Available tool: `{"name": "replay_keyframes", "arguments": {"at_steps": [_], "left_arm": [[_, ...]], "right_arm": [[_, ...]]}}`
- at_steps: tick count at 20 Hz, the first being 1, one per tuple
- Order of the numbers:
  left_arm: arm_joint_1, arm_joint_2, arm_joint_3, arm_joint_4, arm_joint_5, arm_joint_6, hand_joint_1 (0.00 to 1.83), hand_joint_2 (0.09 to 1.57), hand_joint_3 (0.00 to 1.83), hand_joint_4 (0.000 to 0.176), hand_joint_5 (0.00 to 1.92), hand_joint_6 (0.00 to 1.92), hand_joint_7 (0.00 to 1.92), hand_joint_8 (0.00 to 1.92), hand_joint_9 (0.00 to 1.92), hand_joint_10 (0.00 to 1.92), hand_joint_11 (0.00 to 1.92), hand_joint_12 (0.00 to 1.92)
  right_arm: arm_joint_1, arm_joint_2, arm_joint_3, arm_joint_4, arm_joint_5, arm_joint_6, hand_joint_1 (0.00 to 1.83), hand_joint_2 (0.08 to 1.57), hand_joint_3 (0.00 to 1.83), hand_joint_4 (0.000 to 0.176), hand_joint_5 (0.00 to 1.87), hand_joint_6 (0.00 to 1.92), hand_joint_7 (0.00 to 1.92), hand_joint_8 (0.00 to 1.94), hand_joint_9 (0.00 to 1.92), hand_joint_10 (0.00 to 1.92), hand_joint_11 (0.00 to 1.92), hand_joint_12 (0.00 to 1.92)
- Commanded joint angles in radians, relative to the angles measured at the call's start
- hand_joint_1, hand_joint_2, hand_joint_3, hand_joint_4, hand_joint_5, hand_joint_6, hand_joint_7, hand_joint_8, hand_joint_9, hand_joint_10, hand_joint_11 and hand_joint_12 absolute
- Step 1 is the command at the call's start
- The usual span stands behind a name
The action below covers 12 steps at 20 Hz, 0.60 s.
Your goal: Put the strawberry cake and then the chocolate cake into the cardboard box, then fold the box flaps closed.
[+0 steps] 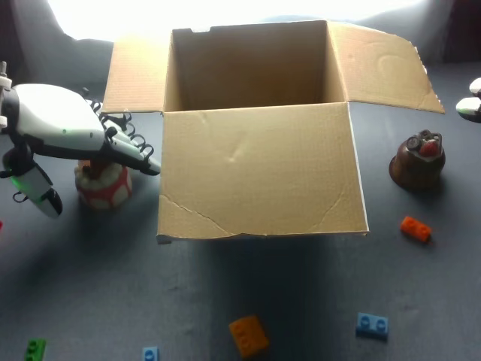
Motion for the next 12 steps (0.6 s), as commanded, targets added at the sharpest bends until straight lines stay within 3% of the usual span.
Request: {"name": "replay_keyframes", "arguments": {"at_steps": [1, 3, 8, 9, 10, 12], "left_arm": [[-0.002, 0.003, 0.007, -0.063, 0.007, 0.000, 1.25, 0.88, 0.00, 0.079, 0.23, 0.00, 0.33, 0.00, 0.37, 0.01, 0.00, 0.99], [0.000, -0.001, 0.005, -0.057, 0.014, 0.000, 1.26, 0.87, 0.00, 0.087, 0.25, 0.01, 0.34, 0.00, 0.40, 0.02, 0.00, 1.05], [0.018, -0.005, -0.016, -0.035, 0.040, 0.004, 1.24, 0.88, 0.00, 0.078, 0.32, 0.02, 0.40, 0.02, 0.47, 0.06, 0.00, 1.25], [0.023, -0.005, -0.030, -0.028, 0.045, 0.004, 1.25, 0.90, 0.00, 0.074, 0.33, 0.00, 0.39, 0.03, 0.24, 0.64, 0.00, 1.29], [0.025, -0.005, -0.039, -0.023, 0.048, 0.004, 1.24, 0.91, 0.00, 0.068, 0.33, 0.00, 0.39, 0.03, 0.15, 0.85, 0.00, 1.32], [0.029, -0.004, -0.053, -0.016, 0.053, 0.004, 1.24, 0.91, 0.00, 0.067, 0.33, 0.00, 0.39, 0.04, 0.10, 0.98, 0.00, 1.34]], "right_arm": [[0.006, 0.011, 0.004, 0.010, 0.108, -0.006, 0.63, 1.01, 0.00, 0.000, 0.20, 0.00, 0.17, 0.00, 0.18, 0.02, 0.00, 0.73], [0.006, 0.011, 0.004, 0.010, 0.109, -0.011, 0.65, 1.00, 0.00, 0.000, 0.20, 0.00, 0.17, 0.00, 0.19, 0.02, 0.00, 0.77], [0.006, 0.011, 0.004, 0.010, 0.111, -0.014, 0.69, 1.01, 0.00, 0.000, 0.20, 0.00, 0.15, 0.00, 0.17, 0.01, 0.00, 0.75], [0.006, 0.011, 0.004, 0.010, 0.111, -0.017, 0.67, 1.01, 0.00, 0.000, 0.20, 0.00, 0.15, 0.00, 0.17, 0.01, 0.00, 0.77], [0.006, 0.011, 0.004, 0.010, 0.111, -0.017, 0.67, 1.01, 0.00, 0.000, 0.20, 0.00, 0.14, 0.00, 0.16, 0.00, 0.00, 0.74], [0.005, 0.011, 0.004, 0.010, 0.111, -0.017, 0.69, 1.01, 0.00, 0.000, 0.21, 0.01, 0.15, 0.00, 0.15, 0.00, 0.00, 0.73]]}}
